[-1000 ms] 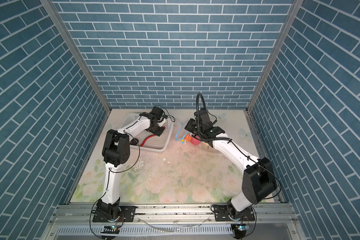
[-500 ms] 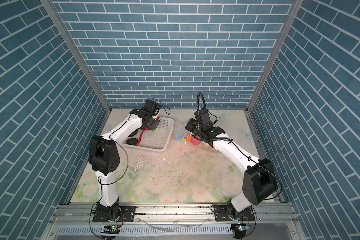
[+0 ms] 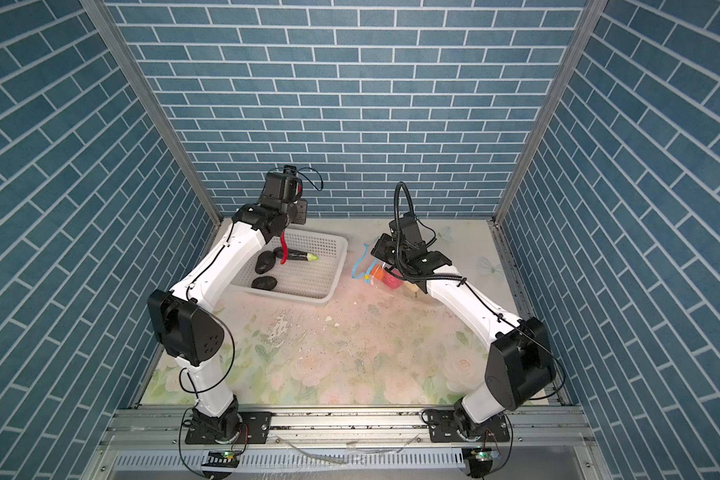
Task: Place the food in the zip-top bag and seal the zipper
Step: 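Lift the red chili out of the basket with the left gripper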
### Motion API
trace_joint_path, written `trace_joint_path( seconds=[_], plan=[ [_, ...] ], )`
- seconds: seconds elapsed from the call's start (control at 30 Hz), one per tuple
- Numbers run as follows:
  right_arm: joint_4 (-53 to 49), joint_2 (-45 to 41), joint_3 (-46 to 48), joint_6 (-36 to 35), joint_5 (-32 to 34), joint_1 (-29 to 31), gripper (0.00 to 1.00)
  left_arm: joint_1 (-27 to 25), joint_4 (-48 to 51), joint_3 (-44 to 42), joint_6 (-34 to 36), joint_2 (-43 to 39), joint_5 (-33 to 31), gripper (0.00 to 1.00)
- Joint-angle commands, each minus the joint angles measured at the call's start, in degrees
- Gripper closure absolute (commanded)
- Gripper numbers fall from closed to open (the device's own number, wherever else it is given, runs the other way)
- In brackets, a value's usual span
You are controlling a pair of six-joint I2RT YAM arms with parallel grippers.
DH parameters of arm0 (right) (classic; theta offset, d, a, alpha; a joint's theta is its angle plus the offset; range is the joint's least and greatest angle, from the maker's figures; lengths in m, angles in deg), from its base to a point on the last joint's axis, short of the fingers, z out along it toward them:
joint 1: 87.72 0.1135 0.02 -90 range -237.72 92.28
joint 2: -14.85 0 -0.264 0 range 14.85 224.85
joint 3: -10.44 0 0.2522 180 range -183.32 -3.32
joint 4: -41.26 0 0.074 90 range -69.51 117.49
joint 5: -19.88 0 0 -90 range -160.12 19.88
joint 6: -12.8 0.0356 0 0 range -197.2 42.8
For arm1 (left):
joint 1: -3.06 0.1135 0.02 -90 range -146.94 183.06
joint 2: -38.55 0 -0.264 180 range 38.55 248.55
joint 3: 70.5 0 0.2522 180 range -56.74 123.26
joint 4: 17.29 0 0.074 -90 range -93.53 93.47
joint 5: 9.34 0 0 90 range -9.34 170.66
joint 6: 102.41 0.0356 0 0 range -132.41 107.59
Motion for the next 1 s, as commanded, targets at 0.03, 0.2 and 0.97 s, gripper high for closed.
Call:
trace_joint_path(
  seconds=[0.03,0.2,0.97],
  plan=[
    [-0.9,-2.9,-3.6,-1.2,1.6,-0.7,0.99,0.3,-17.0,-12.4,-10.1,-7.3,9.6,0.98],
    [-1.0,-3.9,-3.5,-0.9,1.2,-1.6,0.99,0.5,-43.6,-29.3,-20.2,-13.0,14.1,1.0],
    [0.7,-7.4,-3.7,0.0,0.1,-5.7,0.98,-9.5,-90.4,-41.3,-29.0,-6.2,18.4,1.0]
  ],
)
